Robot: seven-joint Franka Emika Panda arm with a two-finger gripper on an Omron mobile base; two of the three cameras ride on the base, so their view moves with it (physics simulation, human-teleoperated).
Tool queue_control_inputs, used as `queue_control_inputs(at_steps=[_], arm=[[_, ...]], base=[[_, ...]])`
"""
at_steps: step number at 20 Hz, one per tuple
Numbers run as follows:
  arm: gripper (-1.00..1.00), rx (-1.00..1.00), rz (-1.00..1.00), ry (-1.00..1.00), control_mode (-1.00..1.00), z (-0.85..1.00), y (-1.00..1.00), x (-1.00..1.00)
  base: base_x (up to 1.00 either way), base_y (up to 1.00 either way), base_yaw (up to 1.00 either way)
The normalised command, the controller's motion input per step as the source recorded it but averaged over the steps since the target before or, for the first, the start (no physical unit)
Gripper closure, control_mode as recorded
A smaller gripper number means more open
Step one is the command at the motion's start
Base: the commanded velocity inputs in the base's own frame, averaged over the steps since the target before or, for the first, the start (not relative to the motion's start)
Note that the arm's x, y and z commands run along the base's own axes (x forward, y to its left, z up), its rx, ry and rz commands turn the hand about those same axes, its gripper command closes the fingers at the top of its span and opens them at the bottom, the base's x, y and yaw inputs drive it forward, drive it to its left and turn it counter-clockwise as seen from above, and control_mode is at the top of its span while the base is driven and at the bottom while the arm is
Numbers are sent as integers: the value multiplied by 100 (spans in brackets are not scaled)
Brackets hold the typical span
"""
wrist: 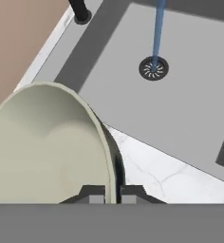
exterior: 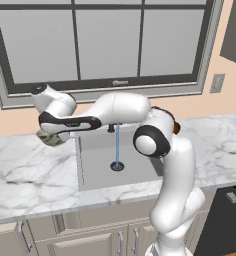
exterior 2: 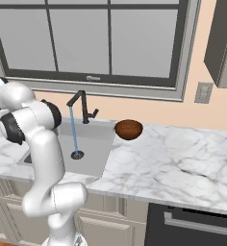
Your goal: Rinse each bowl for a few seconds and place them down in the sink or on the counter.
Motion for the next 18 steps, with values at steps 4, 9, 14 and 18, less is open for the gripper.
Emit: queue_control_inputs(at_steps=[4, 9, 14, 18], arm=[[100, -1, -31, -4, -100, -6, -6, -51], [100, -3, -35, -7, -100, 0, -4, -36], [100, -5, -37, -7, -100, -10, -5, -25], [100, -4, -37, -7, -100, -18, -5, -22]], base=[[0, 0, 0], [0, 0, 0], [0, 0, 0], [0, 0, 0]])
